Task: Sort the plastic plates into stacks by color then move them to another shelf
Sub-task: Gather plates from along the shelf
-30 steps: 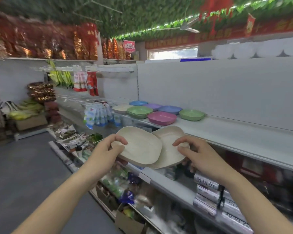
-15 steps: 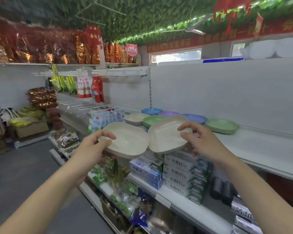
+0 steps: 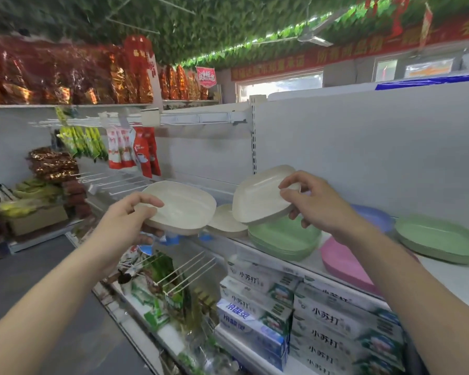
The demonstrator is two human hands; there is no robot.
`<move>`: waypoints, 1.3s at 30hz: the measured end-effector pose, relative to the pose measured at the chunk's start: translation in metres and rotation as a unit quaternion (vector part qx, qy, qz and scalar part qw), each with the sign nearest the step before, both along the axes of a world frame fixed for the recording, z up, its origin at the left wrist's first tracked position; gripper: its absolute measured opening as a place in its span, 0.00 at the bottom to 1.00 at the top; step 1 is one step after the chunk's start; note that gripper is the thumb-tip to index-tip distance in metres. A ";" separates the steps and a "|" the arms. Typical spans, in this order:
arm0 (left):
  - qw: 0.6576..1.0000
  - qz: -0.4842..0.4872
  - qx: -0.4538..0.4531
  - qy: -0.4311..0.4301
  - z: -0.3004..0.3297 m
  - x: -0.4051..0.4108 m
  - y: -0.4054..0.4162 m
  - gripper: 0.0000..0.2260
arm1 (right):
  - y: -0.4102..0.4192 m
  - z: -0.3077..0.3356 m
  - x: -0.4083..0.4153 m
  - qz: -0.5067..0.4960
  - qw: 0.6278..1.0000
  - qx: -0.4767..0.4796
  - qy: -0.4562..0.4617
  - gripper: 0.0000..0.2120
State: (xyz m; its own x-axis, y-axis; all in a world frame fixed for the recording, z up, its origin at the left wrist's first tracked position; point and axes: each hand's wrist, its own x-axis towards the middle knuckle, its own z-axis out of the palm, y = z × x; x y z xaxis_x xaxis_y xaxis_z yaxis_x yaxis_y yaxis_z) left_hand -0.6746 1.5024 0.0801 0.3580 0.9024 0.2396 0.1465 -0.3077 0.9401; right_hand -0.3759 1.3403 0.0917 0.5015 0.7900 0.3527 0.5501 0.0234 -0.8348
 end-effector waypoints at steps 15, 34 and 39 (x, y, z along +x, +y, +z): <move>0.973 -0.230 -0.011 0.010 -0.022 0.079 0.202 0.10 | 0.138 -0.015 -0.056 -0.156 0.961 -0.218 -0.061 0.22; 0.915 -0.397 0.009 0.066 -0.044 0.128 0.204 0.08 | 0.149 -0.026 -0.082 -0.348 0.831 -0.405 -0.154 0.24; 0.912 -0.370 0.123 0.123 -0.046 0.128 0.212 0.13 | 0.147 -0.027 -0.084 -0.370 0.846 -0.349 -0.159 0.20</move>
